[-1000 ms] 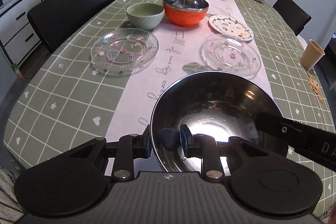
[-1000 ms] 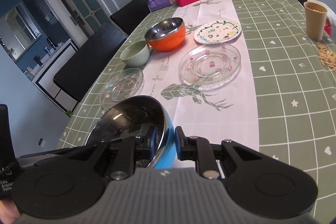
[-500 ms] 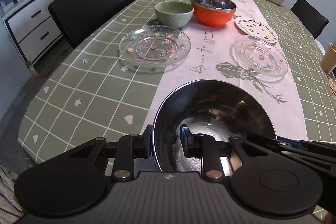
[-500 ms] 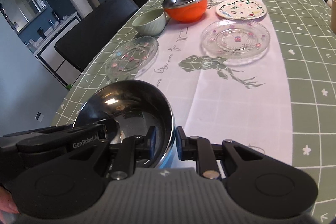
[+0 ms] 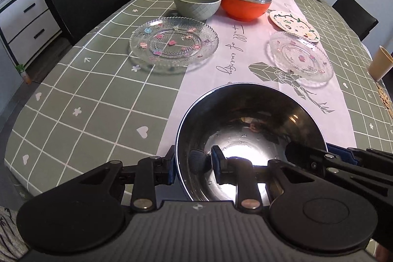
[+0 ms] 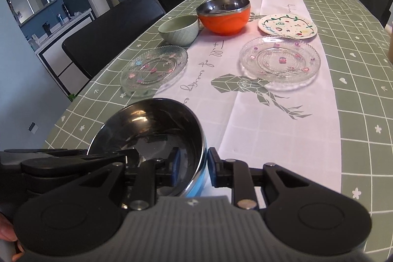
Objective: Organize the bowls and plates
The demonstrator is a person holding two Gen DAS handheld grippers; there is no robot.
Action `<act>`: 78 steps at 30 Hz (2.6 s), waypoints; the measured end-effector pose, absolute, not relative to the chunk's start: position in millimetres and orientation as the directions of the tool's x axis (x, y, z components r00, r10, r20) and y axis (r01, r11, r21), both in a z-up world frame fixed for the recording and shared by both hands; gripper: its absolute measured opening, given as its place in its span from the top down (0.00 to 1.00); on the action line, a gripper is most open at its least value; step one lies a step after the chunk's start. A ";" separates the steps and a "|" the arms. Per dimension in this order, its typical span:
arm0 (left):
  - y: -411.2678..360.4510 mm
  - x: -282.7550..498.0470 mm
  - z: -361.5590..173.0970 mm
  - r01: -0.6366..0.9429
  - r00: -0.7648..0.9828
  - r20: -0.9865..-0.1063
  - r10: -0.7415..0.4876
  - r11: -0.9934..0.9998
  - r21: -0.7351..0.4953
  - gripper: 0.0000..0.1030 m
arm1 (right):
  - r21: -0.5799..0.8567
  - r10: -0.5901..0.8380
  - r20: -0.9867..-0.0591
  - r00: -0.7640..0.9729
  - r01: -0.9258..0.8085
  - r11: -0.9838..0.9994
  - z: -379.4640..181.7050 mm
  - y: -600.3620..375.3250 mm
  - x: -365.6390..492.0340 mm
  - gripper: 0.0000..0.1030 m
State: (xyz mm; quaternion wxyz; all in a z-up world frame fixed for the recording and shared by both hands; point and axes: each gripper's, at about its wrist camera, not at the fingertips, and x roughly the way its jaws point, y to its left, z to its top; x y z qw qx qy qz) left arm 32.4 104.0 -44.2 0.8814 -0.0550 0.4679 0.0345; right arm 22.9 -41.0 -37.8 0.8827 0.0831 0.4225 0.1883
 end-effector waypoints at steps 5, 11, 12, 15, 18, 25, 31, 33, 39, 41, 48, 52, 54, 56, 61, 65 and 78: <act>107.6 34.0 -44.7 -0.102 0.562 -0.827 -0.024 0.990 -0.098 0.62 | 0.352 0.425 -0.710 0.562 -0.239 0.905 -38.9 -46.4 24.9 0.77; 109.0 35.5 -47.9 -0.093 0.553 -0.832 -0.047 0.989 -0.118 0.49 | 0.362 0.435 -0.702 0.563 -0.245 0.900 -37.5 -44.8 23.3 0.68; 108.9 35.2 -47.6 -0.095 0.555 -0.831 -0.041 0.989 -0.112 0.45 | 0.358 0.435 -0.700 0.566 -0.249 0.900 -36.3 -44.3 22.6 0.68; 110.2 33.7 -43.7 -0.111 0.575 -0.818 -0.010 0.990 -0.091 0.34 | 0.345 0.430 -0.689 0.584 -0.257 0.903 -32.3 -45.1 20.8 0.63; 111.5 31.3 -38.7 -0.121 0.598 -0.802 0.016 0.990 -0.071 0.27 | 0.357 0.434 -0.680 0.591 -0.249 0.900 -29.9 -49.2 21.7 0.50; 112.9 28.2 -31.0 -0.145 0.632 -0.774 0.046 0.988 -0.060 0.18 | 0.370 0.439 -0.652 0.619 -0.246 0.896 -22.2 -55.3 17.9 0.26; 107.7 17.9 -14.7 -0.146 0.720 -0.688 0.094 0.989 -0.018 0.15 | 0.379 0.444 -0.633 0.634 -0.246 0.892 -17.2 -62.8 18.3 0.12; 104.9 17.3 -10.3 -0.131 0.730 -0.677 0.094 0.991 -0.004 0.14 | 0.392 0.450 -0.626 0.637 -0.242 0.888 -15.1 -66.3 17.6 0.12; 98.6 11.5 7.5 -0.104 0.767 -0.640 0.054 0.994 -0.041 0.12 | 0.401 0.452 -0.586 0.673 -0.244 0.883 -5.0 -78.1 10.8 0.06; 97.0 9.5 13.9 -0.085 0.784 -0.620 0.031 0.995 -0.059 0.10 | 0.415 0.449 -0.576 0.683 -0.230 0.881 -2.5 -85.3 10.9 0.06; 91.4 9.7 30.9 -0.074 0.816 -0.577 0.036 0.996 -0.043 0.10 | 0.418 0.426 -0.567 0.705 -0.200 0.886 6.4 -99.9 14.6 0.06; 98.1 17.4 40.1 -0.057 0.790 -0.613 -0.008 0.995 -0.087 0.10 | 0.413 0.406 -0.566 0.717 -0.179 0.893 12.5 -106.8 14.0 0.06; 101.2 20.6 44.2 -0.062 0.779 -0.627 -0.017 0.993 -0.104 0.10 | 0.400 0.385 -0.574 0.723 -0.163 0.902 13.4 -110.1 13.4 0.06; 102.3 24.0 48.9 -0.060 0.767 -0.641 -0.021 0.993 -0.104 0.10 | 0.386 0.367 -0.587 0.722 -0.150 0.910 16.1 -111.2 15.1 0.06; 99.0 26.6 67.9 0.051 0.783 -0.616 -0.082 0.996 -0.068 0.10 | 0.336 0.354 -0.584 0.730 -0.180 0.925 36.0 -109.4 20.7 0.06; 100.2 40.8 79.9 0.098 0.765 -0.635 -0.107 0.994 -0.049 0.10 | 0.314 0.365 -0.589 0.721 -0.212 0.926 52.7 -115.2 30.5 0.06; 113.0 155.3 83.9 0.242 0.698 -0.649 -0.303 0.952 -0.185 0.10 | 0.287 0.345 -0.644 0.683 -0.202 0.936 68.8 -120.3 107.2 0.11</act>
